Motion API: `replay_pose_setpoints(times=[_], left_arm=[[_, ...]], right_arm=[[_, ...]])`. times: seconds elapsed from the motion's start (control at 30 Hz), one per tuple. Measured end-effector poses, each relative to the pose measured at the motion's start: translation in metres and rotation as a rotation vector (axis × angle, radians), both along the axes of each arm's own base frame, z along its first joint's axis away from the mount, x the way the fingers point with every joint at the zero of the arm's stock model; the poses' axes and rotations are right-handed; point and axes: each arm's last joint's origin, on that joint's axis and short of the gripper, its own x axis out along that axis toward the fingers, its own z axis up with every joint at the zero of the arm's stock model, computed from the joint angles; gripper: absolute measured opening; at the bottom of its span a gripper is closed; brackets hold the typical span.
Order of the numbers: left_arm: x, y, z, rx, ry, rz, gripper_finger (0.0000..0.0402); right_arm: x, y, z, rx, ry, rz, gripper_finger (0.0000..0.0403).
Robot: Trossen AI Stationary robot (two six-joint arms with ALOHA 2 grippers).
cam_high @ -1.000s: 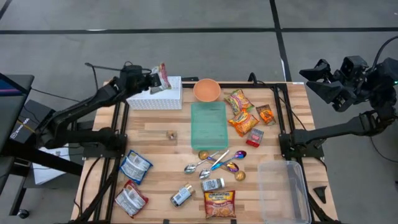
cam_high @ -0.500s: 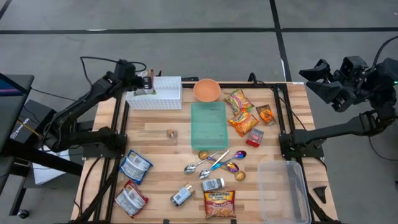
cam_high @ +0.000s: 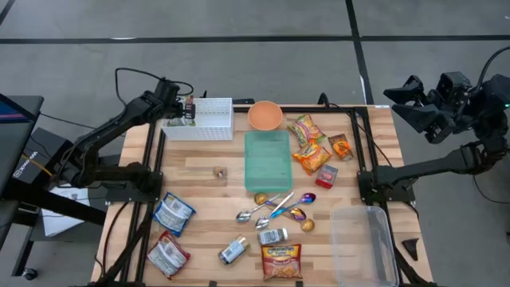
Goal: Pick & Place Food Item
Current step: Put the left green noodles pack into the white bin
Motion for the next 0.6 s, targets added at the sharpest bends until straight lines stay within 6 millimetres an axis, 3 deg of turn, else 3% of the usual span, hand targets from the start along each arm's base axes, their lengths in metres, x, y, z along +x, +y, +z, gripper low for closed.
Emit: replay_pose_setpoints(times=[0.6], left_arm=[[0.0004, 0.0012, -0.0030, -0.005, 0.037, 0.001, 0.0002]], right_arm=[[-0.0001, -0.0008, 0.0000, 0.006, 0.000, -0.026, 0.0255]])
